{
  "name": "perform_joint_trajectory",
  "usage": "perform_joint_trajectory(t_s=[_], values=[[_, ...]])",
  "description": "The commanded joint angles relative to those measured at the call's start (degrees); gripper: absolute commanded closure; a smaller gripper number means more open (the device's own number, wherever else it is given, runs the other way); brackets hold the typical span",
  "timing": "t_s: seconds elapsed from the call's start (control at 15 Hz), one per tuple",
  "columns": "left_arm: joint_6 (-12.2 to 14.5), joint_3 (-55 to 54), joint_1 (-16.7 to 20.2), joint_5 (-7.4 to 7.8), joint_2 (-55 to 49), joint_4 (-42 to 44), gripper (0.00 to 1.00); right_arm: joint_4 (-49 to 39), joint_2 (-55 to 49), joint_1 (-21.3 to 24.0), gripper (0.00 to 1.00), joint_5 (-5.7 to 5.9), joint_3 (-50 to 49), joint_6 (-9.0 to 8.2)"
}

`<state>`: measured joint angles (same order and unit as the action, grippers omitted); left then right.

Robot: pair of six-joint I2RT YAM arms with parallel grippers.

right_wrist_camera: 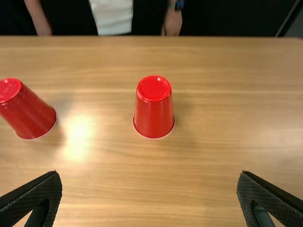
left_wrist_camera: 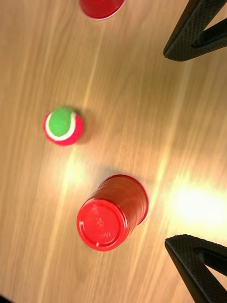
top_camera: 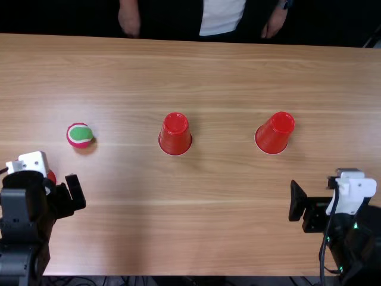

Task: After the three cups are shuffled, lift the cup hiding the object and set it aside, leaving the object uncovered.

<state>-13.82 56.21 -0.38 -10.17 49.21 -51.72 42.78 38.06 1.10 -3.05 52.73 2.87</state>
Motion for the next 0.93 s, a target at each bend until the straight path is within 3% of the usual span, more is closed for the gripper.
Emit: perform_joint_trajectory(t_s=[0.0, 0.13, 0.27, 0.53, 0.87], values=[[-0.4, -4.3, 0.3, -0.16, -3.5, 2.6, 0.00, -1.6, -4.6, -0.8, 0.00, -0.54, -3.7, 0.08], [-0.4, -11.6, 0.3, -0.90, -9.3, 7.6, 0.00, -2.1, -8.9, -1.5, 0.00, -0.75, -9.3, -0.03], [-0.4, -18.9, 0.3, -1.01, -15.7, 11.9, 0.00, -4.0, -15.0, -2.0, 0.00, -2.33, -16.2, 0.08], [-0.1, -32.7, 0.0, -0.79, -27.2, 21.9, 0.00, -12.2, -26.6, -1.8, 0.00, -1.91, -27.5, 0.71], [0.0, -44.3, -0.3, -0.27, -28.1, 44.7, 0.00, -32.0, -28.8, -1.5, 0.00, -2.01, -36.4, 0.71]])
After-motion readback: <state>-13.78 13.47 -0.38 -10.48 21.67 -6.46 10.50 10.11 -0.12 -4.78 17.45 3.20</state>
